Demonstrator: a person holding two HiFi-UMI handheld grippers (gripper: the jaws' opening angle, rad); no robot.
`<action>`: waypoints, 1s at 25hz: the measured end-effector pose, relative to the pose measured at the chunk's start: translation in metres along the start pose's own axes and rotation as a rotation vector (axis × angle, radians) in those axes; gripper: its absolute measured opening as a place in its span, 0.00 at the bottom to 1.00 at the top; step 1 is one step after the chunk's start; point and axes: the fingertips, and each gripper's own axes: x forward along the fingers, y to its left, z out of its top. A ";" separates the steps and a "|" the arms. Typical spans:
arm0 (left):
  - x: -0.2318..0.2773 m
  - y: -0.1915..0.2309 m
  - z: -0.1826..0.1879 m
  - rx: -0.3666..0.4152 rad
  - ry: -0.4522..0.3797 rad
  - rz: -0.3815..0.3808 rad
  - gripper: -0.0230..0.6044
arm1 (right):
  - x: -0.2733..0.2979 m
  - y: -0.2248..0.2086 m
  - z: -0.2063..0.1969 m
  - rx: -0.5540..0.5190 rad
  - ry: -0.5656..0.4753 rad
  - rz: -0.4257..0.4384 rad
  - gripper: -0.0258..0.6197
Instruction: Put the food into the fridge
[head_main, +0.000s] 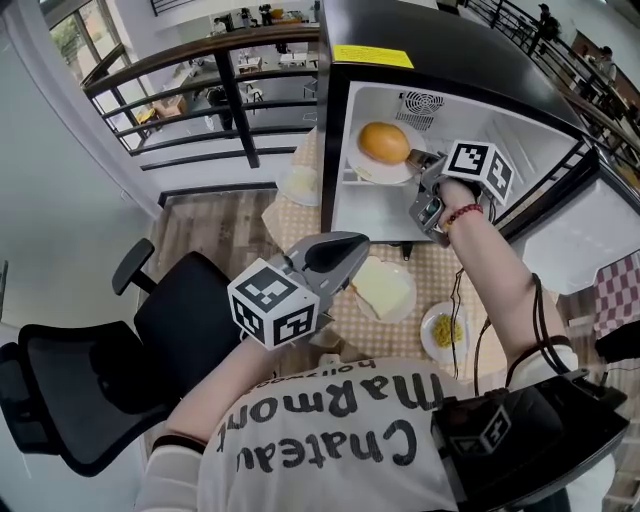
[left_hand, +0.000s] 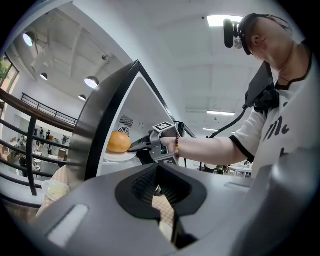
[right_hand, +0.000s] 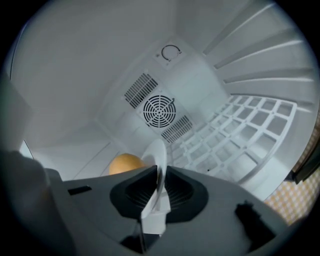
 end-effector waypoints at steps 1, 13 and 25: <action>-0.001 0.000 0.000 0.003 0.003 -0.001 0.05 | 0.000 0.000 0.001 -0.018 -0.002 -0.010 0.10; -0.011 0.002 -0.002 0.008 -0.012 -0.020 0.05 | 0.003 -0.007 0.006 -0.273 0.014 -0.134 0.21; -0.013 0.008 0.002 0.019 -0.013 -0.025 0.05 | 0.009 -0.004 0.002 -0.361 0.034 -0.161 0.22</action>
